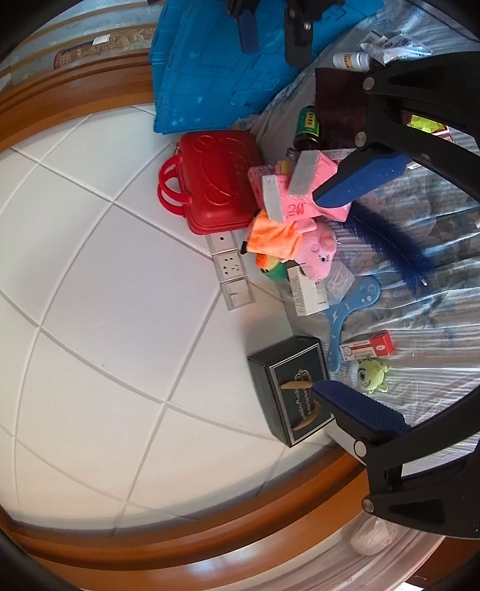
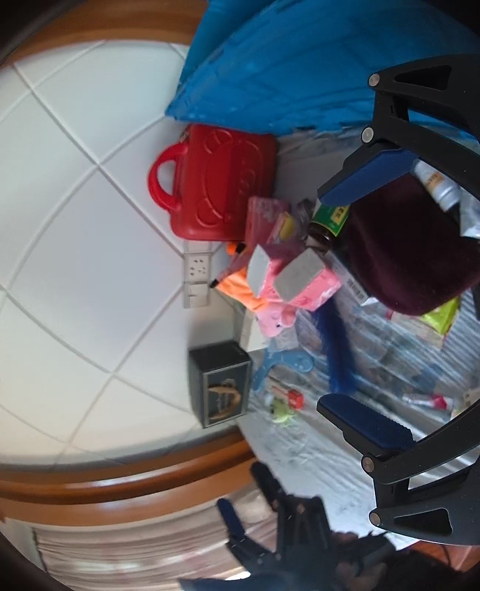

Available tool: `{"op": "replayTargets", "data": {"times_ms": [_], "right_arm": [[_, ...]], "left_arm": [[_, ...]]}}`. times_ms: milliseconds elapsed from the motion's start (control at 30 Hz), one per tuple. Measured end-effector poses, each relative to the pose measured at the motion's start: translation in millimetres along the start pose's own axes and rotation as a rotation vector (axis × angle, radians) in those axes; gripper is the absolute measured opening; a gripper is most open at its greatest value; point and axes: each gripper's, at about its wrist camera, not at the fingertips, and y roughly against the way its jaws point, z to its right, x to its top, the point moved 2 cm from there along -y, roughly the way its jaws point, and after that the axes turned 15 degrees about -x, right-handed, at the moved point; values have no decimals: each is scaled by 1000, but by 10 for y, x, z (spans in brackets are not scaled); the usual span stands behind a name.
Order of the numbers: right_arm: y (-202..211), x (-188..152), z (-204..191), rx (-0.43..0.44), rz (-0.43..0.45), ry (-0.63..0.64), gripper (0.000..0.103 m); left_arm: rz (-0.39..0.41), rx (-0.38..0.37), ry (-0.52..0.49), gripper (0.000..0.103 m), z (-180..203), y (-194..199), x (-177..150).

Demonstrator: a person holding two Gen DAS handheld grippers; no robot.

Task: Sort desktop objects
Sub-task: 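Move both tools back over the green plush and pink tissue pack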

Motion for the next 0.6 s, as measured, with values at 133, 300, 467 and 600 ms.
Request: {"op": "replayTargets", "data": {"times_ms": [133,300,467,600], "right_arm": [[-608,7,-43,63,-76,25,103],[-1299,-48,-78,86,-173,46,102],[-1829,-57,-147,71,-203,121,102],[-2082,-25,-152,91,-210,116,102]], "left_arm": [[-74,9,-7,96,-110,-263,-269],[-166,3,11,96,-306,-507,-739],[-266,36,76,96,-614,-863,-1048],[-269,71,119,96,-985,-1128,-1093]]}}
